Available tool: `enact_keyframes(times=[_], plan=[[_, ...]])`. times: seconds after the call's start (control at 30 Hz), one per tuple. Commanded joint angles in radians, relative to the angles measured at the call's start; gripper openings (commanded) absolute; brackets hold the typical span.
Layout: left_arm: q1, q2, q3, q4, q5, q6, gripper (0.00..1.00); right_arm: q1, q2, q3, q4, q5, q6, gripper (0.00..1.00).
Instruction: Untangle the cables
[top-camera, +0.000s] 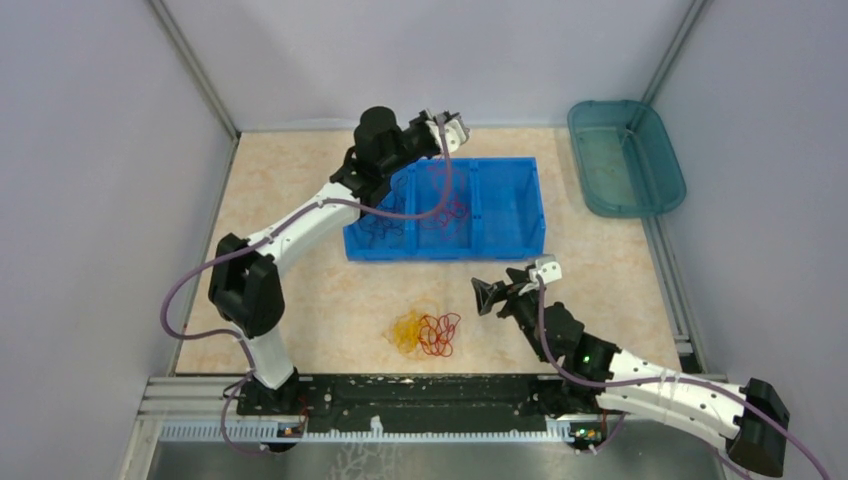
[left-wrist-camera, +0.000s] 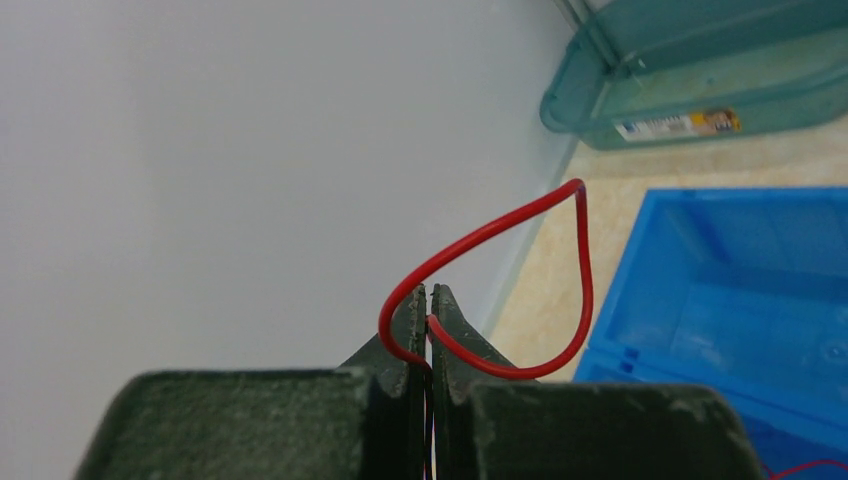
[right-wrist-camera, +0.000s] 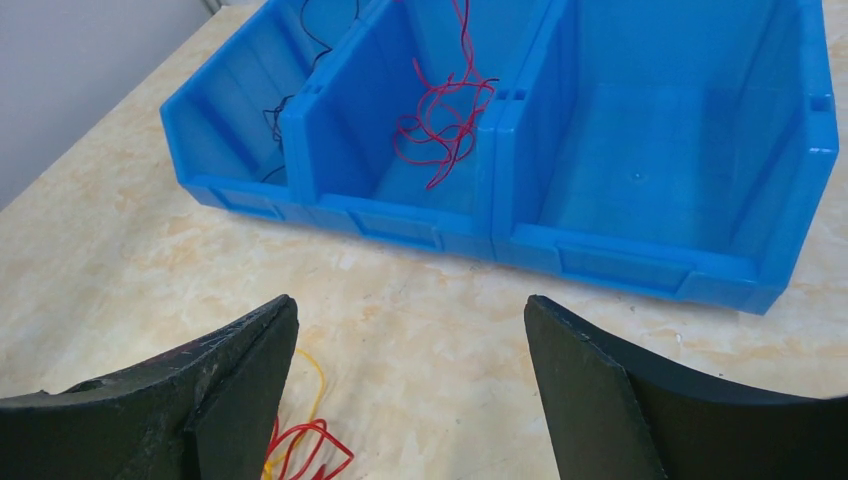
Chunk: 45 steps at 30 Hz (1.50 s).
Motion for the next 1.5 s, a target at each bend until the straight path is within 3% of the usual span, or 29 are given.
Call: enact_keyframes(times=[0.0,0.13,0.37,0.63,0.7,0.93,1.07,1.17,1.27,1.47], plan=[[-0.002,0.013,-0.075,-0.045,-0.092,0.142,0.00,0.007,-0.012,0.064,-0.015,0.044,0.001,0.84],[0.008,0.030,-0.078,-0.087,-0.155,0.189,0.00,0.005,-0.011,0.068,-0.011,0.048,0.005,0.84],[-0.001,0.068,-0.025,-0.255,-0.074,0.095,0.00,0.007,0.015,0.089,-0.017,0.047,0.009,0.84],[-0.005,0.262,0.275,-0.739,-0.047,-0.110,0.01,0.005,0.005,0.109,-0.064,0.070,0.018,0.85],[-0.006,0.264,0.253,-0.744,-0.040,-0.123,0.06,0.005,0.000,0.116,-0.078,0.072,0.018,0.85],[-0.010,0.218,0.118,-0.709,-0.057,-0.117,0.34,0.004,-0.007,0.135,-0.097,0.084,0.016,0.85],[-0.010,0.208,0.111,-0.696,-0.066,-0.121,0.52,0.004,0.003,0.151,-0.103,0.077,0.018,0.85],[-0.010,0.221,0.177,-0.743,-0.063,-0.111,0.73,0.004,0.015,0.171,-0.129,0.072,0.027,0.85],[-0.009,0.233,0.261,-0.814,-0.040,-0.069,0.81,0.004,0.015,0.179,-0.145,0.069,0.044,0.85],[-0.007,0.286,0.395,-0.931,0.000,0.025,0.85,0.004,0.014,0.194,-0.174,0.058,0.078,0.85]])
